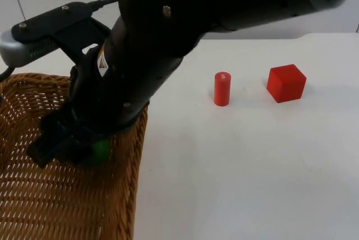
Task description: Pick up the basket with the left hand and place the object to the left of the red cylinder into the basket with the right hand.
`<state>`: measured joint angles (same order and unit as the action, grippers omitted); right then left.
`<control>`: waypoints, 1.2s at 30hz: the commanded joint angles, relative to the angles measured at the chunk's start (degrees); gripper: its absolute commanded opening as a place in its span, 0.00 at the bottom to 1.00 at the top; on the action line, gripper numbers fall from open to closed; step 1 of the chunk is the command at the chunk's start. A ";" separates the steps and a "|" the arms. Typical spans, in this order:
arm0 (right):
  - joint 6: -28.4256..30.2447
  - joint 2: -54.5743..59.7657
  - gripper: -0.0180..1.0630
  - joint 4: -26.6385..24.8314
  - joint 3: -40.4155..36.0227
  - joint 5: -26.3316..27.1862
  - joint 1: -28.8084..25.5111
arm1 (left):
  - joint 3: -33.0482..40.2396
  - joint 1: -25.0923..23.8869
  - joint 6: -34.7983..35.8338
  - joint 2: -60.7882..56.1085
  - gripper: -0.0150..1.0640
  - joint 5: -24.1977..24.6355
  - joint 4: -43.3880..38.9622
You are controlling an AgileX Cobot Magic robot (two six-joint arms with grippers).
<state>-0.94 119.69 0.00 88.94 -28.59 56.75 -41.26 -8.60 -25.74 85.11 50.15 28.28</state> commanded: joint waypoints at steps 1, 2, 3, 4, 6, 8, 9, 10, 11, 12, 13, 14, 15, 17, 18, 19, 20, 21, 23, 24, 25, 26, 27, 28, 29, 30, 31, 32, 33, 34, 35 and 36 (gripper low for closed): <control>-0.35 -1.28 0.89 0.00 -0.06 1.11 0.45 | -0.05 -0.22 -0.10 -0.54 0.01 0.41 1.27; -0.25 -1.66 0.96 0.00 -0.06 1.40 0.45 | -0.05 -0.22 -0.10 -0.54 0.01 0.41 1.27; -0.12 -2.44 0.99 0.00 -0.06 1.48 0.45 | -0.05 -0.22 -0.10 -0.54 0.01 0.41 1.27; -0.12 -2.44 0.99 0.00 -0.06 1.48 0.45 | -0.05 -0.22 -0.10 -0.54 0.01 0.41 1.27; -0.12 -4.10 0.99 0.36 -0.06 1.81 0.45 | -0.05 -0.22 -0.10 -0.54 0.01 0.41 1.27; -0.12 -6.03 0.99 1.36 -0.06 1.51 0.45 | -0.05 -0.22 -0.10 -0.54 0.01 0.41 1.27; -0.12 -7.27 0.99 1.61 -0.06 1.21 0.45 | -0.05 -0.22 -0.10 -0.54 0.01 0.41 1.27; -0.12 -8.81 0.99 1.61 -0.06 0.77 0.23 | -0.05 -0.22 -0.10 -0.54 0.01 0.41 1.27; -0.12 -10.59 0.99 1.61 -0.06 0.05 0.13 | -0.05 -0.22 -0.10 -0.54 0.01 0.41 1.27; -0.12 -12.35 0.99 1.61 -0.06 -0.69 -0.08 | -0.05 -0.22 -0.10 -0.54 0.01 0.41 1.27; -0.12 -12.35 0.99 1.61 -0.06 -0.69 -0.08 | -0.05 -0.22 -0.10 -0.54 0.01 0.41 1.27; -0.12 -13.93 0.99 1.61 -0.06 -1.61 -0.19 | -0.05 -0.22 -0.10 -0.54 0.01 0.41 1.27; 0.50 -17.03 0.99 1.61 -0.50 -2.64 -0.50 | -0.05 -0.22 -0.10 -0.54 0.01 0.41 1.27; 0.50 -21.26 0.99 2.60 -1.94 -3.09 -0.60 | -0.05 -0.22 -0.10 -0.54 0.01 0.41 1.27; 0.50 -21.26 0.99 2.60 -1.94 -3.09 -0.60 | -0.05 -0.22 -0.10 -0.54 0.01 0.41 1.27; 0.50 -23.50 0.99 3.35 -2.55 -3.49 -0.60 | -0.05 -0.22 -0.10 -0.54 0.01 0.28 1.27; 0.50 -25.77 0.99 3.82 -3.24 -4.00 -0.60 | -0.05 -0.22 -0.10 -0.54 0.01 0.28 1.27; 0.50 -27.59 0.99 4.40 -3.99 -4.41 -0.60 | -0.05 -0.22 -0.10 -0.54 0.01 0.28 1.27; 0.50 -29.77 0.99 4.56 -4.69 -4.88 -0.60 | -0.05 -0.22 -0.10 -0.54 0.01 0.12 1.27; 0.50 -31.99 0.99 4.56 -5.75 -5.05 -0.60 | -0.05 -0.22 -0.10 -0.54 0.01 0.12 1.27; 0.50 -34.15 0.99 4.71 -6.94 -5.05 -0.60 | -0.05 -0.22 -0.10 -0.54 0.01 0.06 1.27; 0.50 -37.01 0.99 5.05 -8.65 -5.17 -0.60 | -0.05 -0.22 -0.10 -0.54 0.01 0.06 1.27; 0.50 -37.01 0.99 5.05 -8.65 -5.17 -0.60 | -0.05 -0.22 -0.10 -0.54 0.01 0.06 1.27; 0.50 -39.02 0.99 5.46 -9.97 -5.46 -0.60 | -0.05 -0.22 -0.10 -0.54 0.01 0.06 1.27; 0.50 -41.11 0.99 5.91 -11.38 -6.12 -0.60 | -0.05 -0.22 -0.10 -0.54 0.01 0.06 1.27; 0.50 -42.69 0.99 6.05 -12.78 -6.62 -0.60 | -0.05 -0.22 -0.10 -0.54 0.01 0.06 1.27; 0.50 -42.69 0.99 6.05 -12.78 -6.62 -0.60 | -0.05 -0.22 -0.10 -0.54 0.01 0.06 1.27; 0.50 -44.65 0.99 6.05 -13.95 -7.24 -0.60 | -0.05 -0.22 -0.10 -0.54 0.01 0.06 1.27; 0.50 -46.65 0.99 6.05 -15.44 -7.66 -0.60 | -0.05 -0.22 -0.10 -0.54 0.01 0.06 1.27; 0.50 -49.20 0.99 6.05 -17.70 -7.91 -0.60 | -0.05 -0.22 -0.10 -0.54 0.01 0.06 1.27; 0.50 -49.20 0.99 6.05 -17.70 -7.91 -0.60 | -0.05 -0.22 -0.10 -0.54 0.01 0.06 1.27; 0.50 -51.16 0.99 6.16 -18.89 -8.29 -0.60 | -0.05 -0.22 -0.10 -0.54 0.01 0.06 1.27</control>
<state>-0.63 69.66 5.75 70.59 -36.66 56.23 -41.26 -8.60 -25.74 85.11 49.93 28.28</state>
